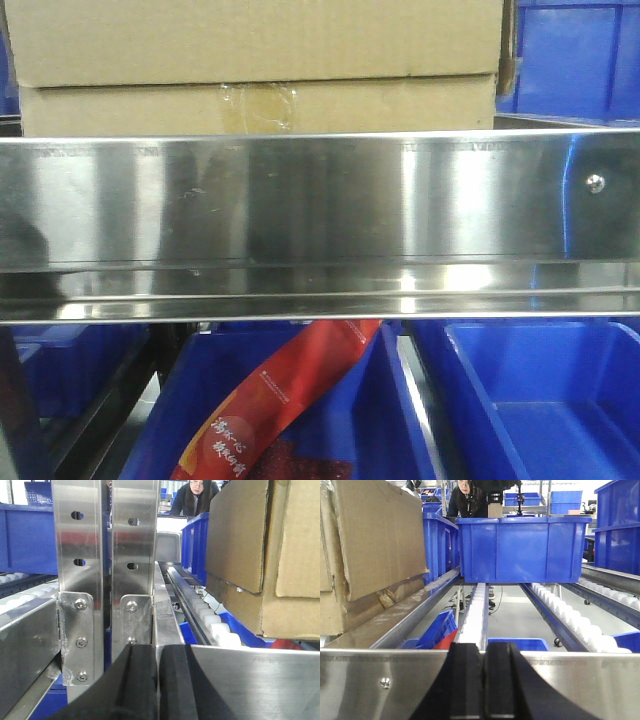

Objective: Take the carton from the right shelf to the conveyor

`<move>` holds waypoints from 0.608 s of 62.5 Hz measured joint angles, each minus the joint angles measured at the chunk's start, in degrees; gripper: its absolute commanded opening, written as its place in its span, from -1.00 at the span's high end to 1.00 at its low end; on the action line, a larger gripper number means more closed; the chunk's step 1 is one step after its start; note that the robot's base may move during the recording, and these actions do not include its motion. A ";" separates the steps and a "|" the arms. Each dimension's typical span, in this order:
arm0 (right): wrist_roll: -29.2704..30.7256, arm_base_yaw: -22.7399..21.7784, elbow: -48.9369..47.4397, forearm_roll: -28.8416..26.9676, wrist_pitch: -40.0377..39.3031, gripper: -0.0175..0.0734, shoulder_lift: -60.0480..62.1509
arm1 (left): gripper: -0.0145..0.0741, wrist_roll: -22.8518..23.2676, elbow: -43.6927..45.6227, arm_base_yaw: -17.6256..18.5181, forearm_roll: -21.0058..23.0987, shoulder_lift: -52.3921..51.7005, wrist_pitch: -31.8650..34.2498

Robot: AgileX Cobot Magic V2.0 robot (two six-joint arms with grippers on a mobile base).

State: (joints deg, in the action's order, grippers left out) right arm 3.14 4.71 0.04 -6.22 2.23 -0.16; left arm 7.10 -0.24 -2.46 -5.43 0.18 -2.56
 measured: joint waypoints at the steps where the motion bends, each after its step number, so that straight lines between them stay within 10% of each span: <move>1: 0.00 0.00 0.00 0.00 0.00 0.76 0.00 | 0.64 0.00 0.00 0.00 0.00 0.00 0.00; 38: 0.00 0.00 0.00 0.00 -0.10 0.76 0.00 | 0.64 0.00 0.00 0.03 0.00 0.00 5.09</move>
State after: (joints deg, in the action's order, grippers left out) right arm 3.14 4.71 0.04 -6.22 2.13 -0.16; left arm 7.10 -0.24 -2.43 -5.43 0.18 2.53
